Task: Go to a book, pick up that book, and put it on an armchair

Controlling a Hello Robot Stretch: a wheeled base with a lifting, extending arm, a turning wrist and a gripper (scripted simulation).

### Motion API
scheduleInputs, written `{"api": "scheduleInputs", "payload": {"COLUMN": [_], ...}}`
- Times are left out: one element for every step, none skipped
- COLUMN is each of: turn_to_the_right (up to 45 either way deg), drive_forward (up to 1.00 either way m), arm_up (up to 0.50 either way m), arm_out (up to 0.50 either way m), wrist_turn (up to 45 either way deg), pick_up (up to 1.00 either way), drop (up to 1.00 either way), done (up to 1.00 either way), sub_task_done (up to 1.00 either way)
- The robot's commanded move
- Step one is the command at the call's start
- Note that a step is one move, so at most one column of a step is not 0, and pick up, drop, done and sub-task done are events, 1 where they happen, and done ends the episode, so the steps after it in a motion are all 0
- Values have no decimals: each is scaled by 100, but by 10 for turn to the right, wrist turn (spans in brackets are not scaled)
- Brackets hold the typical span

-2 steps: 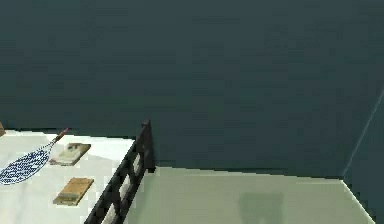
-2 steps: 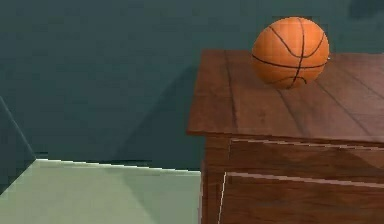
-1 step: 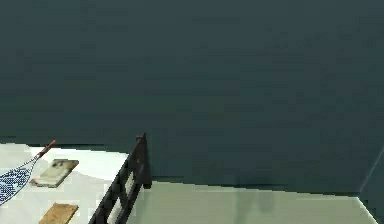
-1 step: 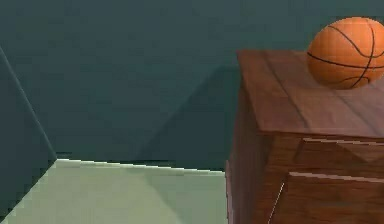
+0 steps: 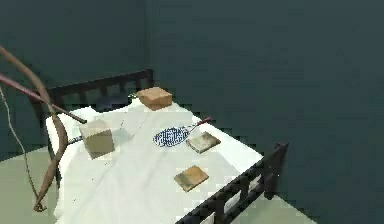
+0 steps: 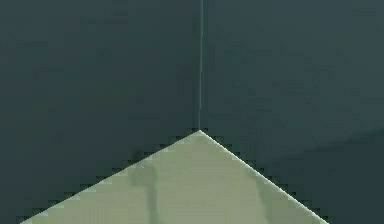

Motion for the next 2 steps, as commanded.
{"api": "scheduleInputs", "payload": {"turn_to_the_right": [-450, -390], "drive_forward": [0, 0], "arm_up": [0, 0], "arm_out": [0, 0], "wrist_turn": [0, 0], "pick_up": [0, 0], "drop": [0, 0], "done": [0, 0], "sub_task_done": [0, 0]}}
